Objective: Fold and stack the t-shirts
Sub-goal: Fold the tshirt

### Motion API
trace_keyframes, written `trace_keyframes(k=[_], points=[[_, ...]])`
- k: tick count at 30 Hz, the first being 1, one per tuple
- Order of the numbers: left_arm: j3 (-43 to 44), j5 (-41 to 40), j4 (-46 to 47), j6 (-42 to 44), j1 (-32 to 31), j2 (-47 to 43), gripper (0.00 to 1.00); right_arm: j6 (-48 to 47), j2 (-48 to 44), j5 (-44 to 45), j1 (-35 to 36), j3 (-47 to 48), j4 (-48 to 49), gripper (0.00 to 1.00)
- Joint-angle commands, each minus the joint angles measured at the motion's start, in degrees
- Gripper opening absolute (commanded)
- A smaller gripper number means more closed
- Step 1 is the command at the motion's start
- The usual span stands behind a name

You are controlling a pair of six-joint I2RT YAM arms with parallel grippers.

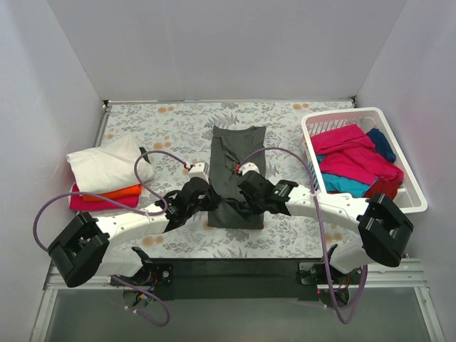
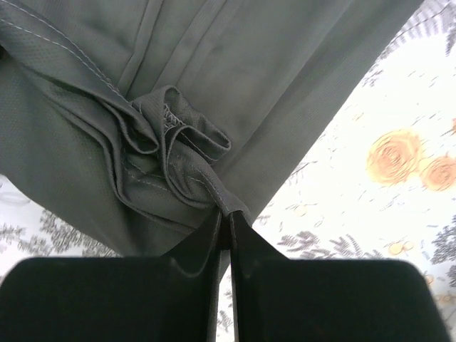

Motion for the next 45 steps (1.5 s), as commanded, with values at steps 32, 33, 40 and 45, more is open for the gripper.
trace_keyframes(k=[32,33,40,45], points=[[24.4,13.5,6.4,15.7,20.2,28.2,0.0,-13.8,20.3,-3.9,-19.7,23.3,3.0,0.01],[24.9,13.5,6.1,15.8,20.3,28.6,0.0,-13.9,20.8,-3.8,-20.1,23.7,3.0,0.01],[29.3,6.4,1.5,16.0,20.7,29.7,0.08,-13.9,23.4,-0.2,-21.8,28.0,0.0,0.14],[27.9,2.6,1.1,15.6,20.7,22.2,0.42,-12.9,15.8,5.9,-21.9,26.8,-1.9,0.5]])
